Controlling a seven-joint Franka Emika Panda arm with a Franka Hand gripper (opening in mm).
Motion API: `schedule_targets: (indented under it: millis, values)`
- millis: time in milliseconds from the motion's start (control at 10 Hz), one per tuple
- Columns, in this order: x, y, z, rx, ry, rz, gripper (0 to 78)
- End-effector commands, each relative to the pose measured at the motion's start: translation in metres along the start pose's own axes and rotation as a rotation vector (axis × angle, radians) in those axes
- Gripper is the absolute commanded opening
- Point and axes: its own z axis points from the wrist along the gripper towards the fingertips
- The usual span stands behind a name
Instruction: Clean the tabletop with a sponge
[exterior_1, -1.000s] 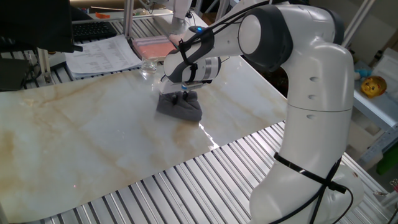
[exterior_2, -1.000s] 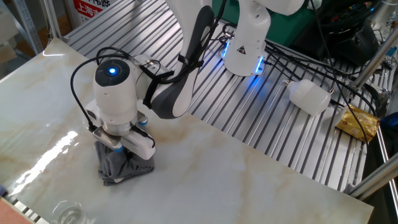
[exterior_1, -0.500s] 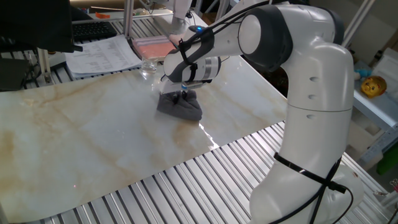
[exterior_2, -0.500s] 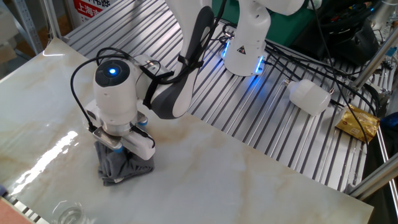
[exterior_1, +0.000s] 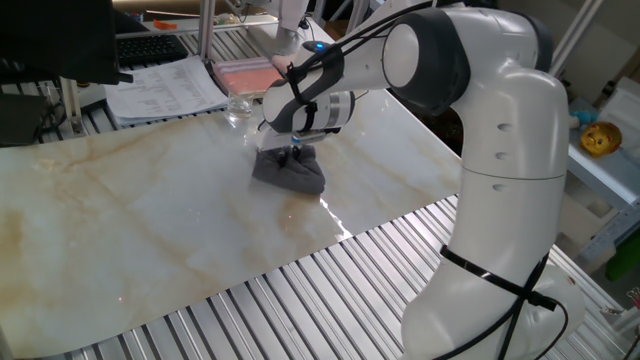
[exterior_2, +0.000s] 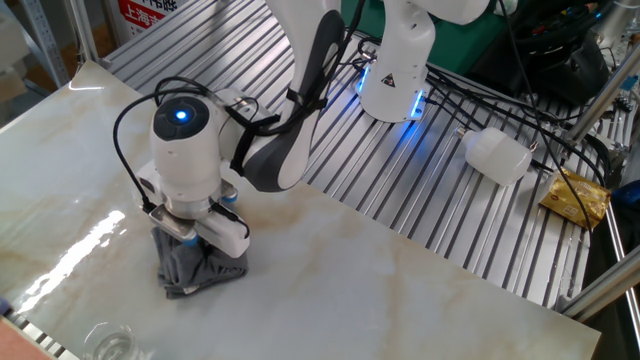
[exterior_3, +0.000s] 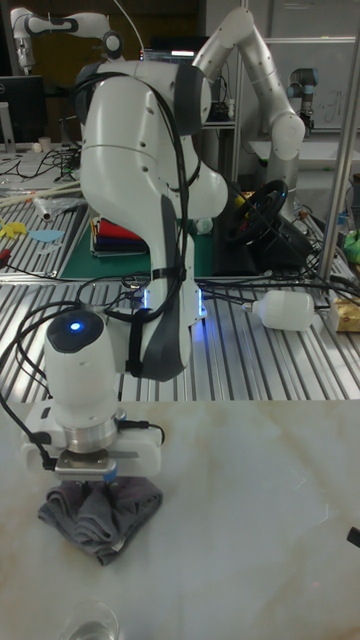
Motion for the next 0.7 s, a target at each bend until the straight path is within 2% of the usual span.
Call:
schedule_targets:
  millis: [100,500,600,700]
  values:
    - [0.031,0.025,-0.042,0.015,0.11,0.003,1.2]
    - [0.041,0.043,-0.06,0.017,0.11,0.008,1.2]
    - [0.044,0.053,-0.067,0.016,0.112,0.017,1.2]
    - [0.044,0.054,-0.068,0.016,0.113,0.017,1.2]
